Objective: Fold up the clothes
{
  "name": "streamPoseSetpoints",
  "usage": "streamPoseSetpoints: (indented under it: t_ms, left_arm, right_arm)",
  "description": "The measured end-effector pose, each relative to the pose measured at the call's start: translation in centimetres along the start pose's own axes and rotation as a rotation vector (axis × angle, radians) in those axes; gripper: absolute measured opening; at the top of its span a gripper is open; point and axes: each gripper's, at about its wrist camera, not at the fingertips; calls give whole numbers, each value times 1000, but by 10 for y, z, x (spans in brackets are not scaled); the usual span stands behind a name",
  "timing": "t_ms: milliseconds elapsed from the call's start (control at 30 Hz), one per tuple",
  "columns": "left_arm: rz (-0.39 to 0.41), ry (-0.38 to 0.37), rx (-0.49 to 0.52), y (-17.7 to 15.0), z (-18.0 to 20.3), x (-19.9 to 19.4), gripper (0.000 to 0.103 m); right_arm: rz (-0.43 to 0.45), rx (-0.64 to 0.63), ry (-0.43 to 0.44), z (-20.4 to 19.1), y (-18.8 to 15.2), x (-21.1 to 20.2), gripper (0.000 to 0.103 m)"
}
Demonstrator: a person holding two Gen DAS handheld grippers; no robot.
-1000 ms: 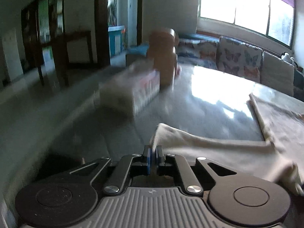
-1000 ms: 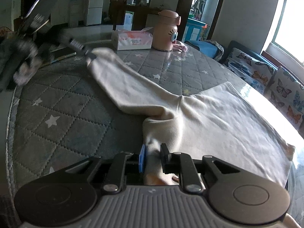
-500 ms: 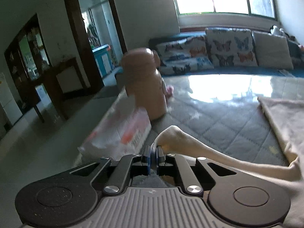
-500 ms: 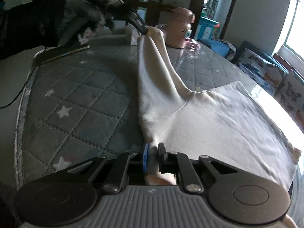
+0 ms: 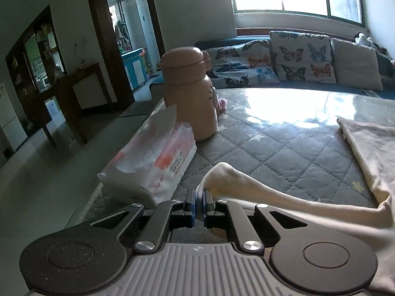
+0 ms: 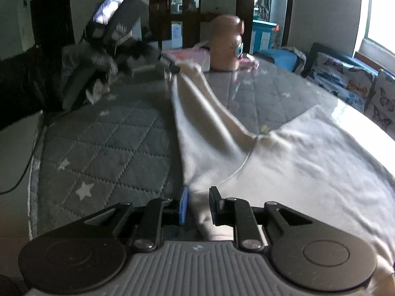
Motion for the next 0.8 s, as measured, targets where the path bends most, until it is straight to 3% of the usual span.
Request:
streamPoseSetpoints:
  t_ms: [200,367,633,800]
  left_arm:
    - [55,-13,1,10,2,-25,6]
    - [119,-44,22,23,17,-57,6]
    - [237,-134,91,41,74,-127,6]
    - [268,-246,143,41,126,-160,6]
  right_arm:
    - [56,54,-16,7,4,-9,18]
    - [29,62,-23,8,2,2,18]
    - [85,143,-71,30,-12,-33,19]
    - [113,230,-122,55,-29,-55,23]
Point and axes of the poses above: each gripper's, at about its wrist camera, not at the fingertips, and x roughly the way its jaws point, z to its right, y to its top, and after that the axes turned 2 degrees about -z, right-handed
